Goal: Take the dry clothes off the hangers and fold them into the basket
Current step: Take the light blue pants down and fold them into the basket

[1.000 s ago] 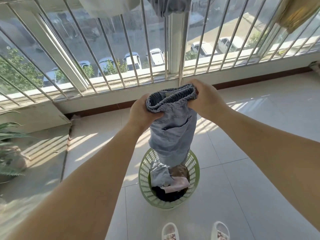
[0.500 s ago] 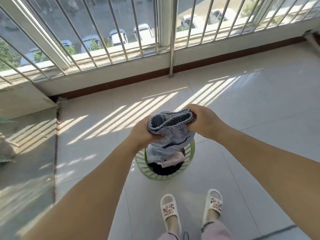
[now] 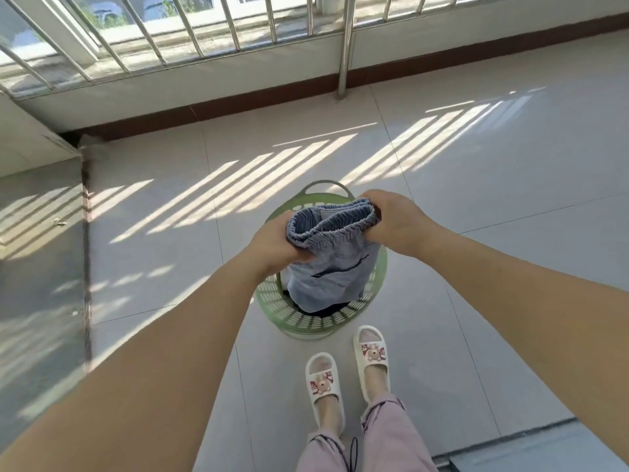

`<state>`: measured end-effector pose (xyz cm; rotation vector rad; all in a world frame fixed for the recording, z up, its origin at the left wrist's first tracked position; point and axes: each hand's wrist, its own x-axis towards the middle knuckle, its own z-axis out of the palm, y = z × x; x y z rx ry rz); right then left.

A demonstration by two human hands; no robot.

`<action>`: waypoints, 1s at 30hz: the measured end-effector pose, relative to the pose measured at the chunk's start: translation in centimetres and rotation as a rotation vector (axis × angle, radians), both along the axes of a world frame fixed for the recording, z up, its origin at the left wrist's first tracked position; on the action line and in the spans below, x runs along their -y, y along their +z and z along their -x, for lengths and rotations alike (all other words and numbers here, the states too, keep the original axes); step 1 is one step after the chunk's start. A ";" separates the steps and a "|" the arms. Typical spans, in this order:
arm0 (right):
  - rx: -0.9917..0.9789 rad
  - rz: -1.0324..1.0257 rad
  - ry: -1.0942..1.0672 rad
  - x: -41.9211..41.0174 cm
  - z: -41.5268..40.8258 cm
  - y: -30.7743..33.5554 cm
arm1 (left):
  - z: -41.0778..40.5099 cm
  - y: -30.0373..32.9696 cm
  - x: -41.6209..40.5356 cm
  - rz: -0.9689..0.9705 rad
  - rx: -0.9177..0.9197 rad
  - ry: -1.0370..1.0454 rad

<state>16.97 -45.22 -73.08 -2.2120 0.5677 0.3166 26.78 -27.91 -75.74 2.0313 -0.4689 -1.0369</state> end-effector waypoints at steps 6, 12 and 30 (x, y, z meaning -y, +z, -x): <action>0.052 0.076 -0.010 3.2 -5.5 -5.8 | -4.6 -5.0 3.6 -0.083 0.169 0.055; 0.126 0.127 -0.052 5.4 -9.1 -10.8 | -8.1 -9.6 6.5 -0.082 0.296 0.103; 0.054 0.097 0.016 5.5 -7.1 -32.3 | -6.5 -30.5 6.1 -0.139 0.324 0.040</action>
